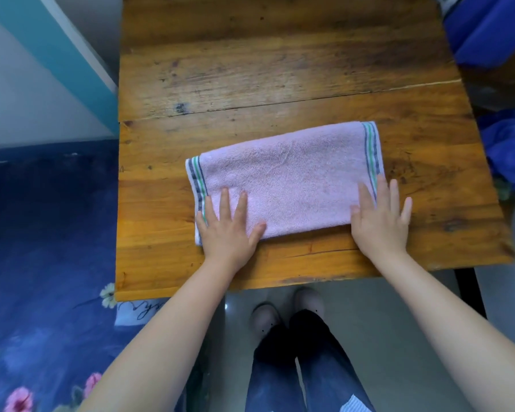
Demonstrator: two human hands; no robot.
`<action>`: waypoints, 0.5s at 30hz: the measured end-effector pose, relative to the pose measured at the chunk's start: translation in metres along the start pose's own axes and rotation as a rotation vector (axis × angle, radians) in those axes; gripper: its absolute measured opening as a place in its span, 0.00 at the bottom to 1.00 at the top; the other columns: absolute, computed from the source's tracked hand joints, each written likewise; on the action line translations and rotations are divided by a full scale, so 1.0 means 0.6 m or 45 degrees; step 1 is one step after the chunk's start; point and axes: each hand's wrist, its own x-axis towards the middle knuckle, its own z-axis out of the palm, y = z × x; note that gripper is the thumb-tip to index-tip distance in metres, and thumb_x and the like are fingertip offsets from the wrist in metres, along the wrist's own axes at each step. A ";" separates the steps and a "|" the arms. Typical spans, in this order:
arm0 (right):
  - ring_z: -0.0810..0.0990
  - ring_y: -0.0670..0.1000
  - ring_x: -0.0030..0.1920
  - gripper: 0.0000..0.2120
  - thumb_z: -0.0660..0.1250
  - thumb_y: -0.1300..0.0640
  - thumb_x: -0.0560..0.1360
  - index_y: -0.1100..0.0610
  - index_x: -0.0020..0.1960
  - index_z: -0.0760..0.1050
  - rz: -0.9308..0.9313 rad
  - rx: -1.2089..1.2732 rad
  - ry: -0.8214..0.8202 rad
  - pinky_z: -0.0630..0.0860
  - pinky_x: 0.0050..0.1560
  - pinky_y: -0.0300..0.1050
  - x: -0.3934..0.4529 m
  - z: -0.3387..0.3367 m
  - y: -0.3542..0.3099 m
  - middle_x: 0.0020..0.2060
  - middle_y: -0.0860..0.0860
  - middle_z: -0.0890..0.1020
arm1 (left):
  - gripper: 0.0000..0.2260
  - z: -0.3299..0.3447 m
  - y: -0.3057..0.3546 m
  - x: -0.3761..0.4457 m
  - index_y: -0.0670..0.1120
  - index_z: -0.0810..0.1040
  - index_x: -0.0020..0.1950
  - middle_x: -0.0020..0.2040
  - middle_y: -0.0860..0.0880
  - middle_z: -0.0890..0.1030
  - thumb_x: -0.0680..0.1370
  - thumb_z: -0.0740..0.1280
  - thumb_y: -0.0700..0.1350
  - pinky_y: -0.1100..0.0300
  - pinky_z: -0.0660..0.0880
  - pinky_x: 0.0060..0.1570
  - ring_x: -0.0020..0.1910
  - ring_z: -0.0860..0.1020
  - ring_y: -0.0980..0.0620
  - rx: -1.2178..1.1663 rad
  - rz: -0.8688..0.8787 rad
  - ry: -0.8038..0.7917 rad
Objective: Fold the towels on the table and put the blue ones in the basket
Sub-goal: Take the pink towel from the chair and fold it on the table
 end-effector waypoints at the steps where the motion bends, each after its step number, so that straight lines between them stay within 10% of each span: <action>1: 0.53 0.59 0.74 0.24 0.56 0.52 0.78 0.55 0.73 0.58 0.081 -0.007 -0.006 0.51 0.70 0.60 -0.006 -0.007 0.002 0.74 0.58 0.55 | 0.32 -0.010 -0.002 0.000 0.55 0.49 0.75 0.77 0.47 0.48 0.75 0.52 0.65 0.43 0.52 0.69 0.73 0.51 0.39 0.037 0.011 -0.016; 10: 0.69 0.63 0.62 0.26 0.63 0.54 0.74 0.59 0.69 0.60 0.485 0.230 -0.092 0.62 0.61 0.55 0.017 -0.044 -0.021 0.61 0.63 0.72 | 0.32 -0.092 0.010 0.016 0.45 0.54 0.73 0.70 0.41 0.60 0.76 0.57 0.62 0.51 0.69 0.57 0.63 0.68 0.37 0.245 0.241 -0.280; 15: 0.73 0.61 0.55 0.11 0.62 0.58 0.73 0.60 0.53 0.76 0.578 0.412 -0.115 0.62 0.59 0.51 0.053 -0.057 -0.010 0.55 0.60 0.77 | 0.28 -0.100 0.028 0.014 0.43 0.58 0.70 0.67 0.41 0.63 0.76 0.59 0.59 0.50 0.71 0.53 0.64 0.69 0.40 0.219 0.250 -0.457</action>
